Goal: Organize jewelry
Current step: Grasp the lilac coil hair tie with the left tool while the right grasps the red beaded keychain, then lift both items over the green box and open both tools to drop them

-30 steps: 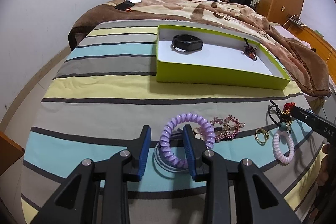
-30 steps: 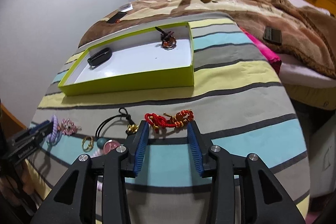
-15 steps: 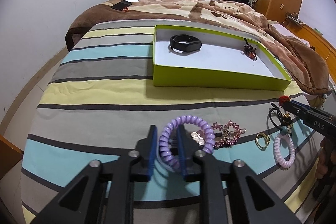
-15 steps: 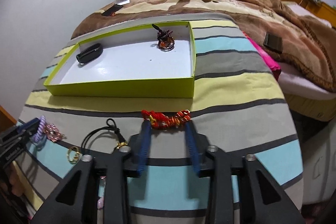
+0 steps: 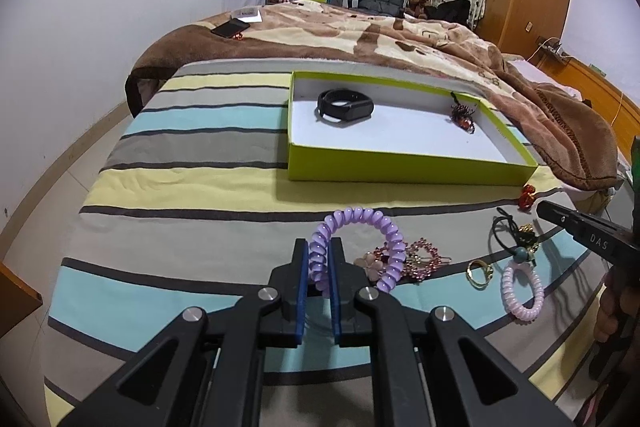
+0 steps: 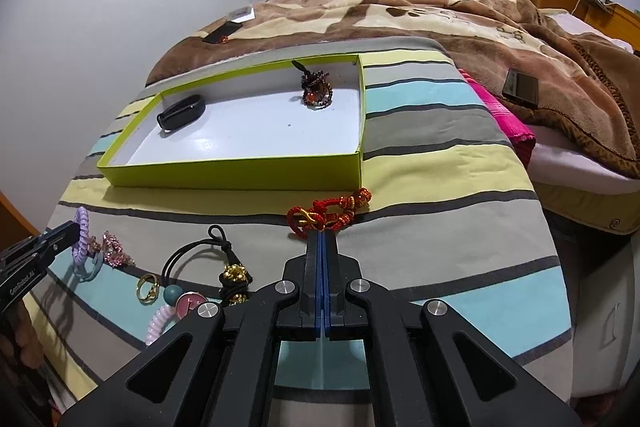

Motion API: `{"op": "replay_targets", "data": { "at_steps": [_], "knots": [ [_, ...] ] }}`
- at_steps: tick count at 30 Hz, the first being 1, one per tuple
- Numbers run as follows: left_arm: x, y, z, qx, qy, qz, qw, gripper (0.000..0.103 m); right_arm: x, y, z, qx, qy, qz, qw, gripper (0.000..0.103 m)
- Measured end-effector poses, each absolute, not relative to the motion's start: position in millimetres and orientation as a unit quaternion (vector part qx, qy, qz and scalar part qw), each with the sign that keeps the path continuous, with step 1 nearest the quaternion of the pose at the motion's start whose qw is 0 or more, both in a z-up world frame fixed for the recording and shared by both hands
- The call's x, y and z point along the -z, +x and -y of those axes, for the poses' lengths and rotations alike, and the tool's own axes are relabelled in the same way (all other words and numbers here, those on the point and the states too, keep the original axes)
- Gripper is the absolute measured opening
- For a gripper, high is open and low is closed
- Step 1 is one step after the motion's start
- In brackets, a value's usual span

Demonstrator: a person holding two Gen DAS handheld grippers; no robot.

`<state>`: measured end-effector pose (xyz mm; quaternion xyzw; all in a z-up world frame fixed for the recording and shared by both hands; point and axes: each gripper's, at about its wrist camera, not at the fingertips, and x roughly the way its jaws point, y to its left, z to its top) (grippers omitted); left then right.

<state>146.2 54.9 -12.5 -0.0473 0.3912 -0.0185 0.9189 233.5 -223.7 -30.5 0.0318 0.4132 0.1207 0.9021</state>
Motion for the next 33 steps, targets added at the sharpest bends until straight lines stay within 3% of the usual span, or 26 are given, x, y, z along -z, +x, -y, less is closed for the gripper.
{"op": "replay_targets", "data": {
  "at_steps": [8,11,12,27,33],
  "knots": [
    [3.3,139.4,-52.5,0.026,-0.049,-0.38,0.923,0.01,27.5,237.1,233.3,-0.121,0.066,-0.414,0.9,0.002],
    [1.6,138.6,-50.8,0.027,-0.05,-0.379,0.924,0.01,27.6,243.0,236.8,-0.117,0.079,-0.414,0.899,0.028],
    [1.1,138.7,-50.9,0.028,-0.05,-0.378,0.924,0.01,27.2,245.7,236.9,-0.119,0.085,-0.414,0.898,0.031],
    [2.0,138.6,-47.3,0.031,-0.05,-0.381,0.923,0.01,38.6,273.1,218.3,-0.097,0.061,-0.441,0.89,0.035],
    [0.3,135.8,-44.1,0.033,-0.048,-0.378,0.924,0.01,39.5,271.3,224.1,-0.095,0.068,-0.436,0.892,0.015]
  ]
}}
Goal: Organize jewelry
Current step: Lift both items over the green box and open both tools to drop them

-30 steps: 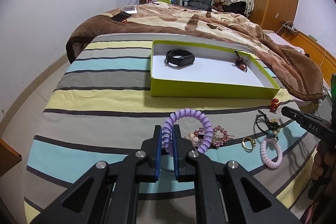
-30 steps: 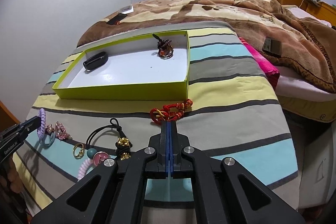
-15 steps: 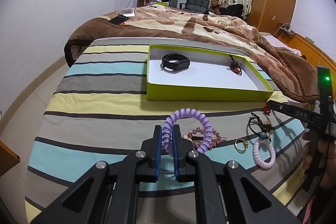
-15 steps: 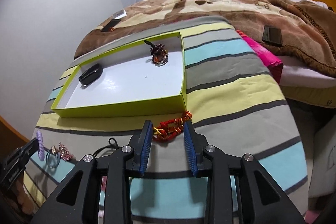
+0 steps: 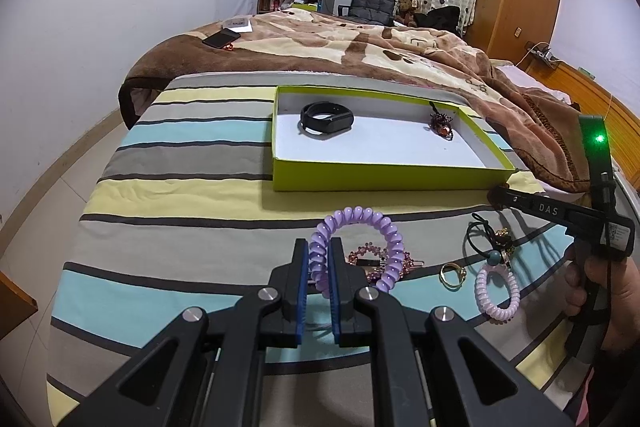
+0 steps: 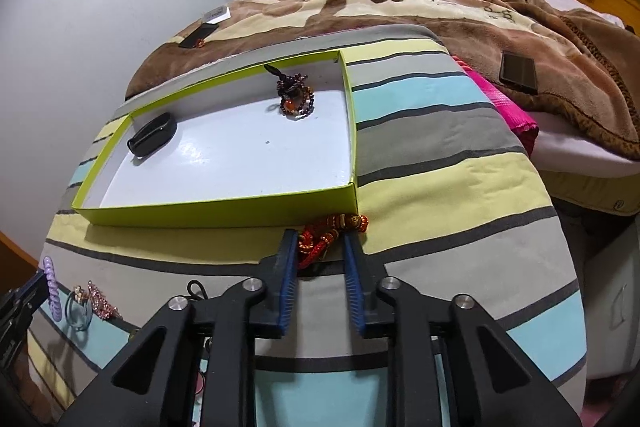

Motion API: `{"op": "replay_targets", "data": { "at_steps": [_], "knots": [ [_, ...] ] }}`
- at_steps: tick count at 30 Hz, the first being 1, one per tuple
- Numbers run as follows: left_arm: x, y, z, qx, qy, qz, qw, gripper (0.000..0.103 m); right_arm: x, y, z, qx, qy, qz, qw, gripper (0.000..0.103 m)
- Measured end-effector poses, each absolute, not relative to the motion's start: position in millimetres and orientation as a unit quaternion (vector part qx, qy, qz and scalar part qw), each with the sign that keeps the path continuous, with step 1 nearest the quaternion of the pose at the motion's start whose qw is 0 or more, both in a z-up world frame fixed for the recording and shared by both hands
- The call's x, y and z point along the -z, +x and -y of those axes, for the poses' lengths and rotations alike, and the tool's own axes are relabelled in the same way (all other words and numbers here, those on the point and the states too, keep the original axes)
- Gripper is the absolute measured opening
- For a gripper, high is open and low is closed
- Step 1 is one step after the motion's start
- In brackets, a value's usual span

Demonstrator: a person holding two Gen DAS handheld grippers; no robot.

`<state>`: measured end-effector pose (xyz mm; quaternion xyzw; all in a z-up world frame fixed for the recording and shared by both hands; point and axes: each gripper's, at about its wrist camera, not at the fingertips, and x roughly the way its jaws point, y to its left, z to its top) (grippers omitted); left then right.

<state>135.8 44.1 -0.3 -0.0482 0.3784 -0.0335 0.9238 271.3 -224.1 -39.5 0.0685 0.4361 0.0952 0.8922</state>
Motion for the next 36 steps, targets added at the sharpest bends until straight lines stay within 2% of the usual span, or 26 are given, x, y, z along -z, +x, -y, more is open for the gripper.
{"op": "replay_targets", "data": {
  "at_steps": [19,36],
  "knots": [
    [-16.9,140.0,-36.7,0.041,-0.045,-0.367,0.928,0.01,6.4,233.3,225.2,-0.144,0.07,-0.388,0.908,0.014],
    [-40.3,203.3,-24.4,0.045,-0.015,-0.349,0.936,0.01,-13.0,275.4,200.3,-0.174,0.035,-0.367,0.913,0.014]
  ]
}}
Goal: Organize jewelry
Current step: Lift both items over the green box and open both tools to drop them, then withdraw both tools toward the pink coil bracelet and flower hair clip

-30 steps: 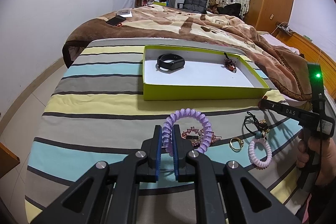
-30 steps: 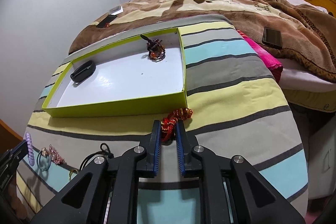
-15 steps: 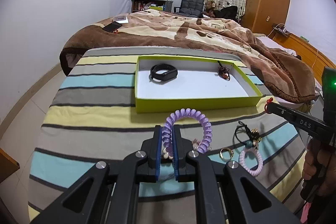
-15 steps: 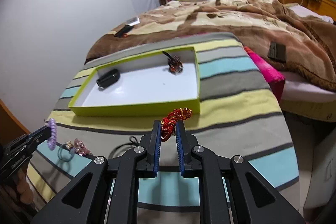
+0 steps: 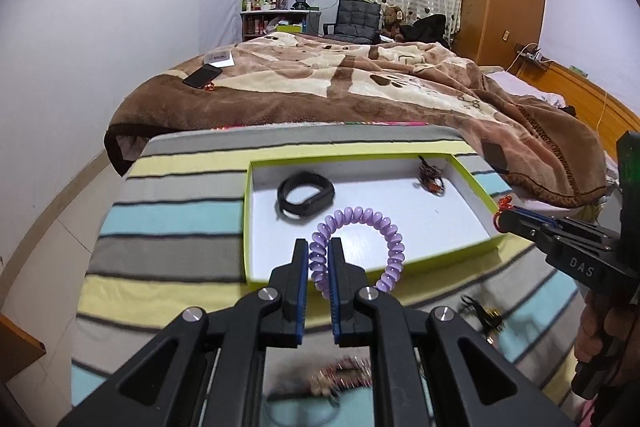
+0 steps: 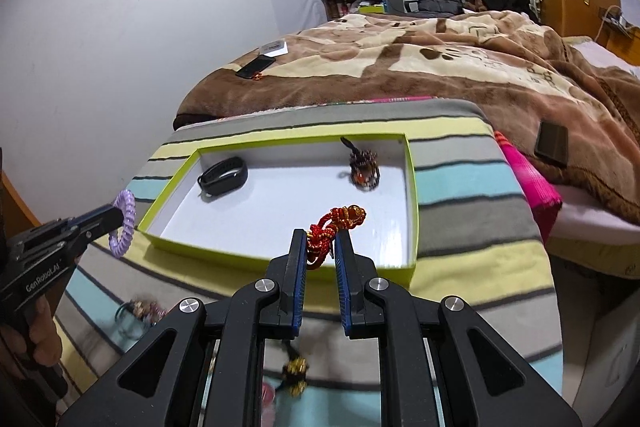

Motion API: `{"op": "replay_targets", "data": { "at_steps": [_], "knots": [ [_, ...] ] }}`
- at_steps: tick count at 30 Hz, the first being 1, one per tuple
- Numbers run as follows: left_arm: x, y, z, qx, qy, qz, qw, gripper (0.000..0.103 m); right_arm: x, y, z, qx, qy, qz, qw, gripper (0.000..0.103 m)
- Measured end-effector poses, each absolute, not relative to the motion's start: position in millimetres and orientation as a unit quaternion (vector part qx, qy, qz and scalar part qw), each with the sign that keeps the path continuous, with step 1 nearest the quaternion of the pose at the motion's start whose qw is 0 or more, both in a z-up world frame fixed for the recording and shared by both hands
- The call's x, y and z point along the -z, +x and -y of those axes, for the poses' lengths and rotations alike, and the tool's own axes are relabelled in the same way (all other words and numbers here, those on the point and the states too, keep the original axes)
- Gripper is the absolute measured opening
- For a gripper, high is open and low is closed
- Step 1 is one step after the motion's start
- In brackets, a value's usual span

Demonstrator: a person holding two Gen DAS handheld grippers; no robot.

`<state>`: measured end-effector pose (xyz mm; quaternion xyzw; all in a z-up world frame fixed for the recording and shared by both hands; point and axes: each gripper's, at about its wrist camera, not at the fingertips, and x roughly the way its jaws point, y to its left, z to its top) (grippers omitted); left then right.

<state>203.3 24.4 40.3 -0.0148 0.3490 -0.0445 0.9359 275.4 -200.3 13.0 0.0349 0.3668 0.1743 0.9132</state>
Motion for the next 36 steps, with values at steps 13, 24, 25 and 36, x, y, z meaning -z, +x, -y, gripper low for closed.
{"op": "replay_targets", "data": {
  "at_steps": [13,24,25,36],
  "knots": [
    [-11.5,267.7,-24.2,0.034,-0.001,-0.384,0.923,0.01,10.2,330.9,190.5,-0.16,0.01,-0.39,0.907,0.014],
    [11.5,297.3,-20.0,0.034,-0.004,-0.414,0.91,0.01,29.6,361.6,186.3,-0.152,0.008,-0.414,0.897,0.014],
    [11.7,298.1,-19.8,0.035,-0.005,-0.414,0.91,0.01,30.8,362.8,186.2,-0.152,0.009,-0.416,0.896,0.015],
    [9.9,292.3,-22.0,0.038,-0.004,-0.409,0.912,0.016,26.0,352.0,187.0,-0.162,0.015,-0.414,0.896,0.029]
  ]
}}
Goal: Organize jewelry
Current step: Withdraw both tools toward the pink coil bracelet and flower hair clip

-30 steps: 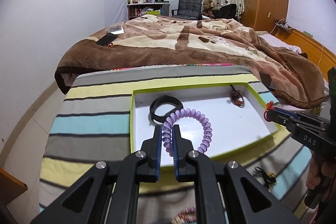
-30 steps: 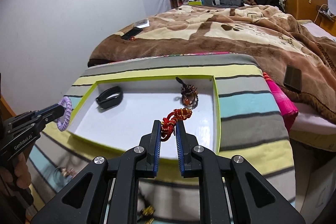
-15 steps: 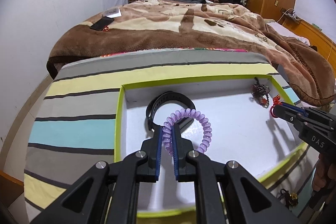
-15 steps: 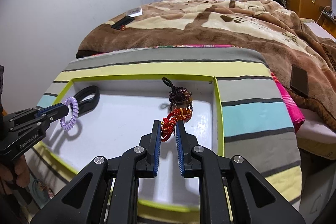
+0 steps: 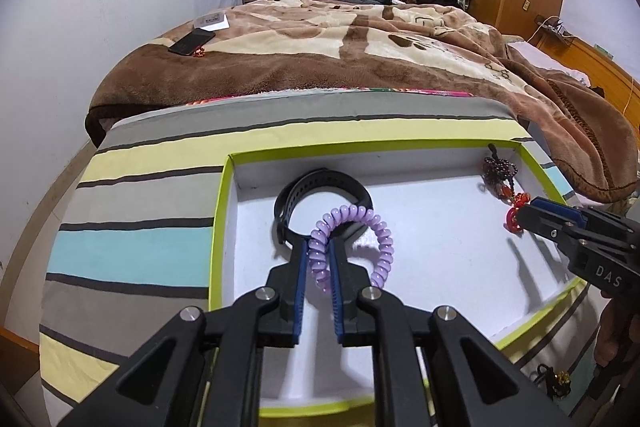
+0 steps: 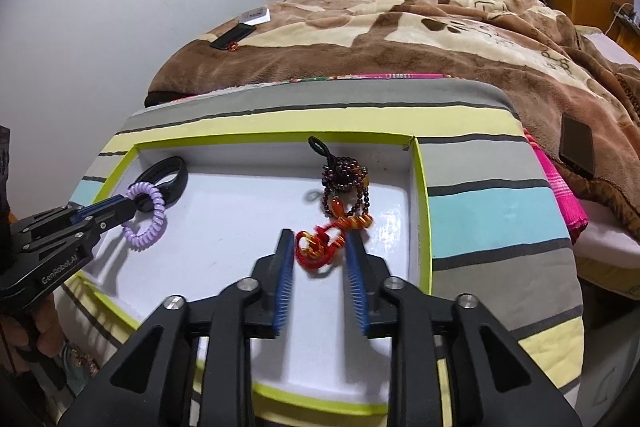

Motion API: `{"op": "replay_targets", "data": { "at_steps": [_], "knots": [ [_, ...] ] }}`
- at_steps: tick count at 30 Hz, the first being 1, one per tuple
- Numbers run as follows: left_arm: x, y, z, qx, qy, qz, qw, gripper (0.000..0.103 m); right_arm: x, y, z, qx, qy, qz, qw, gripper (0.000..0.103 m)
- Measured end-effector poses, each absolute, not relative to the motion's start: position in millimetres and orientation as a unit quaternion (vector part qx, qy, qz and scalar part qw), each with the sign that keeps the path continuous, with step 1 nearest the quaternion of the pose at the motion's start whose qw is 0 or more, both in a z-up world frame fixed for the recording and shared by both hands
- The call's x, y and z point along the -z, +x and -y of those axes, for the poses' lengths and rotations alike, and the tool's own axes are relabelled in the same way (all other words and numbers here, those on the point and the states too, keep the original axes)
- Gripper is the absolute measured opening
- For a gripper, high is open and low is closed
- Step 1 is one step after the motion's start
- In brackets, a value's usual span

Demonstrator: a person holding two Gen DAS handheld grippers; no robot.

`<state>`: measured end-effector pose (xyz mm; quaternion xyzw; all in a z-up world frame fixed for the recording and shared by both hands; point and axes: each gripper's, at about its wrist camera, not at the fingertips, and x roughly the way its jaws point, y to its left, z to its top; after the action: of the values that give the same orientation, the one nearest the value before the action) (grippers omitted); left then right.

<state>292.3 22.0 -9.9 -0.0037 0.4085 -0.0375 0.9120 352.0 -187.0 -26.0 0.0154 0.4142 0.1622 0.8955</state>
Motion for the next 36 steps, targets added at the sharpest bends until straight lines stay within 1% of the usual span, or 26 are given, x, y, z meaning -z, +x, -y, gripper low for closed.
{"op": "replay_targets", "data": {
  "at_steps": [1,2,3,11,22,28,36],
  "knots": [
    [8.3,289.7,-21.7,0.038,-0.003,-0.406,0.913,0.021,24.7,349.9,186.7,-0.163,0.015,-0.413,0.896,0.029],
    [7.0,287.8,-21.6,0.038,-0.002,-0.404,0.914,0.024,23.0,346.9,186.1,-0.164,0.015,-0.411,0.897,0.029],
    [5.2,285.2,-21.0,0.039,-0.003,-0.402,0.915,0.024,21.6,345.1,186.0,-0.165,0.015,-0.409,0.897,0.029],
    [-9.0,254.4,-22.1,0.042,-0.005,-0.384,0.922,0.024,5.5,305.7,189.1,-0.17,0.015,-0.389,0.905,0.029],
    [-16.0,179.4,-30.2,0.036,-0.023,-0.36,0.932,0.024,-6.0,229.9,196.2,-0.188,0.018,-0.361,0.913,0.029],
    [-13.8,146.0,-32.2,0.036,-0.024,-0.353,0.935,0.024,-3.1,192.3,194.5,-0.199,0.016,-0.353,0.914,0.029],
    [-7.7,116.7,-29.0,0.037,-0.021,-0.355,0.934,0.024,3.6,169.6,195.5,-0.206,0.024,-0.36,0.91,0.029]
  ]
}}
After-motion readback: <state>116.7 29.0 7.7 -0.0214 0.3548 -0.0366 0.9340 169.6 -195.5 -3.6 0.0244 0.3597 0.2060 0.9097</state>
